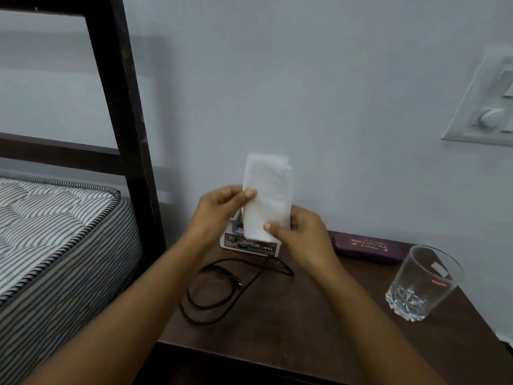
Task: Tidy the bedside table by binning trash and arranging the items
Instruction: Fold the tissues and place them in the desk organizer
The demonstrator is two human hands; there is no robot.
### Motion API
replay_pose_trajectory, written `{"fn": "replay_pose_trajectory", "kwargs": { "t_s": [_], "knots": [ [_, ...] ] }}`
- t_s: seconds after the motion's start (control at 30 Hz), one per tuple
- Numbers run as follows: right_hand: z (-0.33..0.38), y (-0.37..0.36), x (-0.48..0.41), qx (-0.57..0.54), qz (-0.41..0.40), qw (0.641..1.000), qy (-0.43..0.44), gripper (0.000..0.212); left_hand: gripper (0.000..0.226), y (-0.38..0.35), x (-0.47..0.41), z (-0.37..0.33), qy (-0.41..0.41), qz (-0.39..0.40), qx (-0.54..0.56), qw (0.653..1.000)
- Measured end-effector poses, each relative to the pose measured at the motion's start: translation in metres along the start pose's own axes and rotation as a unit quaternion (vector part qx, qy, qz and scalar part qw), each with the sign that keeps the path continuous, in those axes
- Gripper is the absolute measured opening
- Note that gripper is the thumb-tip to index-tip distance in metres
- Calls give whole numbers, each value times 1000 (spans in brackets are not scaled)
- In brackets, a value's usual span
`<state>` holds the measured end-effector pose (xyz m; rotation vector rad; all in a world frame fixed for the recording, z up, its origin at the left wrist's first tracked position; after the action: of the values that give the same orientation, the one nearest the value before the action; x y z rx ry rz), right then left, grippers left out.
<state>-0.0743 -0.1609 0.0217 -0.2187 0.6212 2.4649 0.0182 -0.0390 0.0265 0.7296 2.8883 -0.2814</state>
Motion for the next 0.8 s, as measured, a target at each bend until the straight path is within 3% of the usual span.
{"fn": "replay_pose_trajectory", "kwargs": {
  "t_s": [0.3, 0.63, 0.8],
  "knots": [
    [-29, -45, -83, 199, 48, 978, -28, 42, 8, 21, -81, 21, -58, 16, -98, 993],
    [-32, -37, -84, 242, 28, 970, 1, 41, 17, 22, -83, 38, -69, 29, -112, 991],
    [-33, -48, -80, 329, 87, 940, 1, 37, 7, 25, -86, 47, -61, 37, -145, 987]
  ]
}}
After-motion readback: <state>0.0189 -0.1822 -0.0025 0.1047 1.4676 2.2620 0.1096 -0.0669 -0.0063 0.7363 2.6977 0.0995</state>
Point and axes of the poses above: each hand's wrist, its own x-axis away from the middle knuckle, its own y-axis out of the back of the hand, z = x × y, the point moved 6 cm from there along -x, towards the middle knuckle, and after that the axes turned 4 degrees about -z, right-handed, at the moved point
